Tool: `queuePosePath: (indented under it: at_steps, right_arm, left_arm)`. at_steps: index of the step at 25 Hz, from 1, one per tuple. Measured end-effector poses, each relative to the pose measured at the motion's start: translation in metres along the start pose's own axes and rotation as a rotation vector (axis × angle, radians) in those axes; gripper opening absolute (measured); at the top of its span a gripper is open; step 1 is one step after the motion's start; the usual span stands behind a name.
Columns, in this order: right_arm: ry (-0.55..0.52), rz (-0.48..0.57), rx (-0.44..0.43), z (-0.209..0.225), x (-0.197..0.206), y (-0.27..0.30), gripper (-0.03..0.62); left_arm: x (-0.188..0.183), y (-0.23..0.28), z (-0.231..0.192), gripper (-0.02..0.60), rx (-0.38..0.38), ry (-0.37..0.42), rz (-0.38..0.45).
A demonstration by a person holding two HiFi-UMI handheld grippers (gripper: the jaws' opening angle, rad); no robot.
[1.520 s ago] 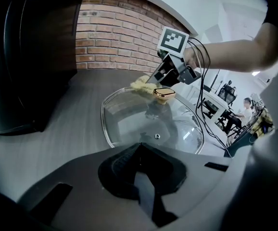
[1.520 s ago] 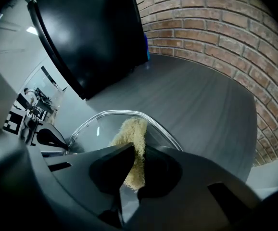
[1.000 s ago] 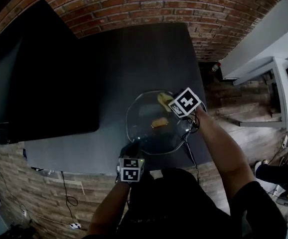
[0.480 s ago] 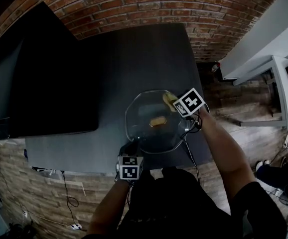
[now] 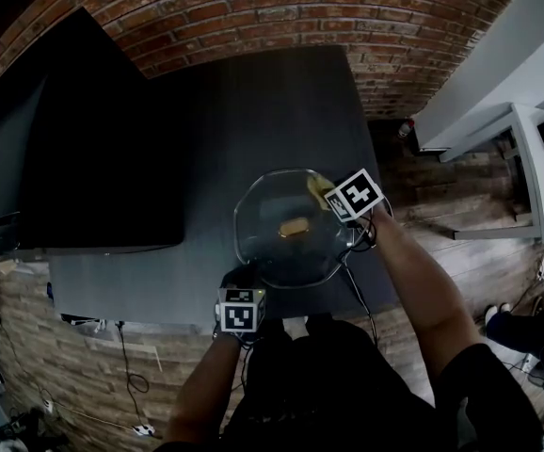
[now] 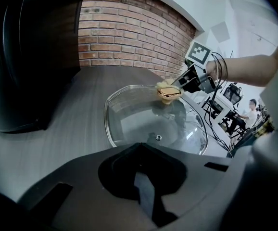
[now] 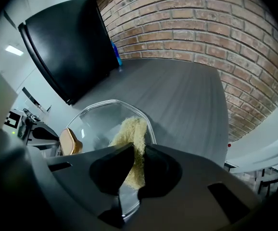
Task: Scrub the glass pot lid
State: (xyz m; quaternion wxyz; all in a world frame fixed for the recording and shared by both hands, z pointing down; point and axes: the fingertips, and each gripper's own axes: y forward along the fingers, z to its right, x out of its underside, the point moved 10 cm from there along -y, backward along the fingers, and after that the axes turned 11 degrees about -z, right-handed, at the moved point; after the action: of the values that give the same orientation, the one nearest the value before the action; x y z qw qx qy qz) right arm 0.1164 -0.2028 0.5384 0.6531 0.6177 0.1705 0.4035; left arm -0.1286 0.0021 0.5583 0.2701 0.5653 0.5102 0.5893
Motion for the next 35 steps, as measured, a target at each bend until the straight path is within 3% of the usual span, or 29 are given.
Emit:
queuePosePath:
  at_steps: [4, 9, 14, 20, 25, 29, 35]
  right_arm:
    - [-0.009, 0.036, 0.009, -0.001, 0.003, -0.001, 0.051]
    - [-0.013, 0.217, -0.021, -0.008, -0.004, -0.019, 0.051]
    - [-0.240, 0.268, -0.095, -0.040, -0.029, -0.033, 0.051]
    - [-0.636, 0.136, -0.188, -0.117, -0.067, -0.012, 0.051]
    - [-0.940, -0.006, -0.154, -0.172, -0.085, 0.021, 0.051]
    - [-1.055, -0.084, -0.120, -0.195, -0.091, 0.040, 0.051]
    - [-1.090, -0.143, -0.099, -0.204, -0.093, 0.057, 0.051]
  left_arm:
    - [-0.009, -0.003, 0.000, 0.034, -0.016, 0.000, 0.035]
    - [-0.027, 0.003, -0.010, 0.034, -0.031, -0.004, 0.068]
    - [-0.039, 0.008, -0.017, 0.034, -0.035, -0.007, 0.073]
    - [-0.036, 0.009, -0.019, 0.034, 0.006, -0.046, 0.062]
    - [-0.038, 0.007, -0.024, 0.034, 0.033, -0.044, 0.032]
    - [-0.040, 0.008, -0.026, 0.034, 0.041, -0.024, 0.026]
    - [-0.041, 0.006, -0.026, 0.034, 0.052, -0.011, -0.001]
